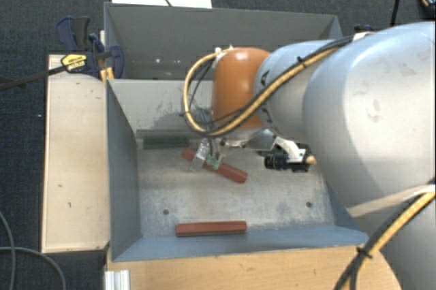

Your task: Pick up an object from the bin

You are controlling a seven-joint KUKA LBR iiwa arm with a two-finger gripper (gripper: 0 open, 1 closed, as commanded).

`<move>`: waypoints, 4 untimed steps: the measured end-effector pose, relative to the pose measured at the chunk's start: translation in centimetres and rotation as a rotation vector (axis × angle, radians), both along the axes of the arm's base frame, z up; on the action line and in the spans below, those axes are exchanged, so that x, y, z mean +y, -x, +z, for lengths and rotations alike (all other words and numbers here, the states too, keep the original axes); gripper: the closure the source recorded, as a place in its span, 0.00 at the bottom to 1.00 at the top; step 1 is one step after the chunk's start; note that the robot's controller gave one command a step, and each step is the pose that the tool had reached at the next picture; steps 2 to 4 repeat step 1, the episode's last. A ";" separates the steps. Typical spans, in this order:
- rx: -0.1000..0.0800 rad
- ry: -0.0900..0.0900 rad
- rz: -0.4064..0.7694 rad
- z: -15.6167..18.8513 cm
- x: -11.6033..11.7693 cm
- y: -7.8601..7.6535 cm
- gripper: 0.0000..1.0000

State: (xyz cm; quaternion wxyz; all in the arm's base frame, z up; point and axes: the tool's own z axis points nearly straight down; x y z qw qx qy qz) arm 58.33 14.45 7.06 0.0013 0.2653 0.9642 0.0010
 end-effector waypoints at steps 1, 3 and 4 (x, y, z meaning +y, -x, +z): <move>-0.007 -0.001 0.052 15.5 -0.6 0.4 1.00; -0.007 -0.001 0.052 15.5 -0.6 0.4 1.00; -0.007 -0.001 0.052 15.5 -0.6 0.4 1.00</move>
Offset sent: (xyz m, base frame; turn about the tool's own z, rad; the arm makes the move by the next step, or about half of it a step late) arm -0.0057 -0.0058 0.1489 -0.0558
